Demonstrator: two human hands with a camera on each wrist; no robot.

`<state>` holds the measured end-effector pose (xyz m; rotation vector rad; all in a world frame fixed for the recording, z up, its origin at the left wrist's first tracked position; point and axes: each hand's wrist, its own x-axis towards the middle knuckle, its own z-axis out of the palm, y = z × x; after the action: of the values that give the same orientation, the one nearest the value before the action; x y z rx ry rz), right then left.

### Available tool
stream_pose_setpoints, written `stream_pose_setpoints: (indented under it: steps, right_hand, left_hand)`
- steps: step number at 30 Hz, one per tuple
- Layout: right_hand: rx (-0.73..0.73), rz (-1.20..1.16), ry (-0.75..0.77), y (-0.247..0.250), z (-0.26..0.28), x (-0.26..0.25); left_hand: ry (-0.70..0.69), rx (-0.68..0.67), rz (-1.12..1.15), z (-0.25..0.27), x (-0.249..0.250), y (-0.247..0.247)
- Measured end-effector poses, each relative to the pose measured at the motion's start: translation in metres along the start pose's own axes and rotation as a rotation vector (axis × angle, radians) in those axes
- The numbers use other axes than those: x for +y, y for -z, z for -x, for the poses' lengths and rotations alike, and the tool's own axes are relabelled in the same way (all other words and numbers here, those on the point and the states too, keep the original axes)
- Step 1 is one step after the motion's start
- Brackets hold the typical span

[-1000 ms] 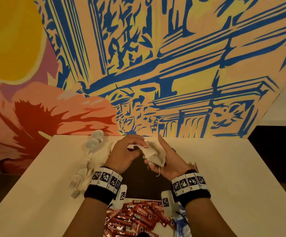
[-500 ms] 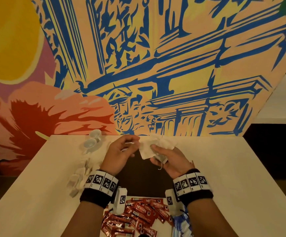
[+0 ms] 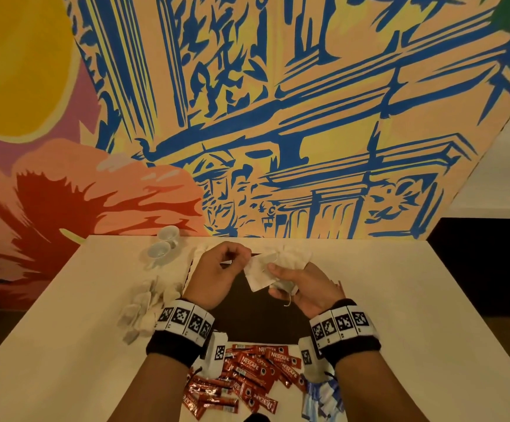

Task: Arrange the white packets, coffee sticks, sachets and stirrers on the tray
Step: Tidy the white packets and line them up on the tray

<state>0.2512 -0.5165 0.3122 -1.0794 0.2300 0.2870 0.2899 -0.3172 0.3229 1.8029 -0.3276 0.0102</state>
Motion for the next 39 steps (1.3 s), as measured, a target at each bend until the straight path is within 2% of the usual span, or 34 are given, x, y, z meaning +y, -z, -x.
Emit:
stream_pose_setpoints:
  steps: [4,7,11,18,21,26,29,34,39]
  right_hand:
    - [0.014,0.016,-0.010,-0.001,0.001,0.004]
    - [0.008,0.039,-0.019,-0.002,0.000,0.006]
    - [-0.009,0.044,-0.023,-0.005,0.002,0.006]
    - [-0.056,0.033,-0.018,-0.006,0.003,0.004]
    - [-0.046,0.040,-0.018,-0.005,0.002,0.002]
    - [-0.028,0.017,-0.023,-0.003,0.001,0.003]
    - [-0.044,0.029,-0.030,-0.003,0.000,0.004]
    - [-0.051,0.039,-0.024,-0.004,-0.004,0.004]
    - [-0.061,0.013,-0.041,-0.006,-0.011,0.005]
  left_hand:
    - [-0.023,-0.060,0.002,0.008,0.003,0.000]
    - [-0.074,-0.119,-0.106,0.013,0.000,-0.002]
    - [-0.102,-0.053,-0.123,0.012,-0.006,-0.004]
    - [-0.093,-0.042,-0.130,0.013,-0.002,-0.001]
    - [-0.040,0.002,-0.034,0.011,0.000,0.000]
    - [0.087,0.067,0.271,0.007,0.006,0.005]
    - [0.147,0.047,0.398,0.005,0.005,0.005]
    - [0.249,-0.009,0.801,0.005,0.007,0.006]
    - [0.223,-0.048,0.891,0.002,0.010,0.007]
